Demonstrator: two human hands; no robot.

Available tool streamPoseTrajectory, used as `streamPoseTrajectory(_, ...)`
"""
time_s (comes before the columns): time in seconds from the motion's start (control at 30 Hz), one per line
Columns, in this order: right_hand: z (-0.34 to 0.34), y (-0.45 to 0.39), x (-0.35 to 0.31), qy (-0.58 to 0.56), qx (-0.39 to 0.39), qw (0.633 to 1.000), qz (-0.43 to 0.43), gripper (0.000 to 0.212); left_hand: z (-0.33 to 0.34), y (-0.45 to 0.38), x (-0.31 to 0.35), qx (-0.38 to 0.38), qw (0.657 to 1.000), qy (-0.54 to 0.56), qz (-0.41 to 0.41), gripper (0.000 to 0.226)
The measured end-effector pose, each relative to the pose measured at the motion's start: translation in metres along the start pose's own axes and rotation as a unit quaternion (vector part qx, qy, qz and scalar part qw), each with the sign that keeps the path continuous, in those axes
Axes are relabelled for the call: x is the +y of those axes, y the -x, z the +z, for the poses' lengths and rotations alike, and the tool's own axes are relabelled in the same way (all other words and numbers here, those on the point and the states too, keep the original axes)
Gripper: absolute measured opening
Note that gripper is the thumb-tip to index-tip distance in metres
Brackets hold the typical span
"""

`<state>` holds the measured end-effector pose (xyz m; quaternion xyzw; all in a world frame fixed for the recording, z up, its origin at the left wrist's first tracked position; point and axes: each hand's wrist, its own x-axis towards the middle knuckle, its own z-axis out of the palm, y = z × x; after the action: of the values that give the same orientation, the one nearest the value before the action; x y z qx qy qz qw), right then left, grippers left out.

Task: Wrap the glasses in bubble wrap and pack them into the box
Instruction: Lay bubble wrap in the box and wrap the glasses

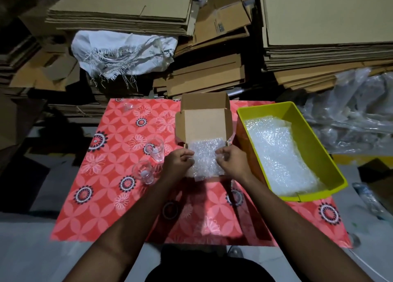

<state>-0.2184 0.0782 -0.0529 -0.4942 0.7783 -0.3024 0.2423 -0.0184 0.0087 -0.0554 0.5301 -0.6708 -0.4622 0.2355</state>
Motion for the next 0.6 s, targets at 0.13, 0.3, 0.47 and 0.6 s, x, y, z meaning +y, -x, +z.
streamPoseTrajectory(0.13, 0.013, -0.018, 0.006, 0.105, -0.096, 0.990, -0.015, 0.023, 0.006, -0.021, -0.001, -0.045, 0.992, -0.113, 0.041, 0.030)
streamPoseTrajectory(0.3, 0.009, -0.007, 0.011, 0.186, 0.063, 0.975, -0.104, 0.016, 0.005, -0.021, -0.016, -0.017, 0.974, -0.185, 0.129, 0.034)
streamPoseTrajectory(0.47, 0.016, -0.022, 0.010, 0.184, -0.073, 0.970, -0.141, 0.038, 0.000, -0.029, -0.017, -0.012, 0.919, -0.313, 0.238, 0.034)
streamPoseTrajectory(0.6, 0.031, -0.033, 0.011, 0.290, -0.232, 0.920, -0.122, 0.050, 0.005, -0.032, -0.012, -0.044, 0.875, -0.405, 0.259, 0.020)
